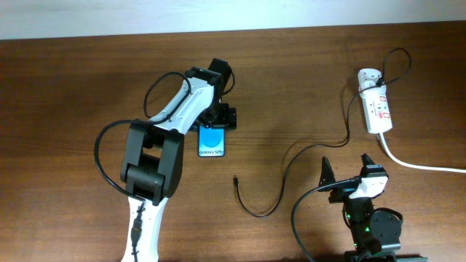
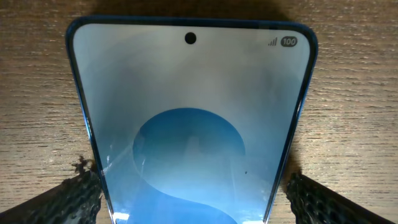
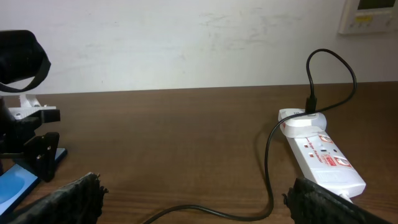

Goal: Plug charger to phone and switch on socket
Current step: 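Lower the left gripper and close it on the phone's top edge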

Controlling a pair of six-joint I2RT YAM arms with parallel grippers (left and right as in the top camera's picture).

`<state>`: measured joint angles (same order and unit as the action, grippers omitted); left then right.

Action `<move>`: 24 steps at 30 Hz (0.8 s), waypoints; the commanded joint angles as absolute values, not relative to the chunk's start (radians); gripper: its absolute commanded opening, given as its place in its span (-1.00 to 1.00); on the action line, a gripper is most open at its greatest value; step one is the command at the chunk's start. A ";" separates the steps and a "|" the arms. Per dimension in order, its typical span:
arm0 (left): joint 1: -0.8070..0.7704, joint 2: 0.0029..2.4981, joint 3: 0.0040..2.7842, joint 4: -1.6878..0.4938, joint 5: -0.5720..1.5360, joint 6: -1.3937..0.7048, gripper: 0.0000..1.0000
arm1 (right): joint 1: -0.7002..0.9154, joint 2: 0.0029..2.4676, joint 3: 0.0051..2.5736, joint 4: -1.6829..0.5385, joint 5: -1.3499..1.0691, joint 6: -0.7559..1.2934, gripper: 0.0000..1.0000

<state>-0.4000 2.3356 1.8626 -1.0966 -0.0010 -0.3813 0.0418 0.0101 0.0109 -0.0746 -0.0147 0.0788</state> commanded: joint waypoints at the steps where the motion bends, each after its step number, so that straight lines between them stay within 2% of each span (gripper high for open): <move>1: -0.390 2.358 1.829 -1.093 -0.073 -0.366 0.98 | 0.038 0.004 0.006 -0.080 -0.002 0.082 0.97; 24: -0.380 2.358 1.829 -1.116 -0.056 -0.366 0.98 | 0.038 0.004 0.006 -0.080 -0.002 0.082 0.97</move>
<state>-0.3824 2.3352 1.8626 -1.1061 -0.0013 -0.3813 0.0418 0.0101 0.0109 -0.0746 -0.0147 0.0792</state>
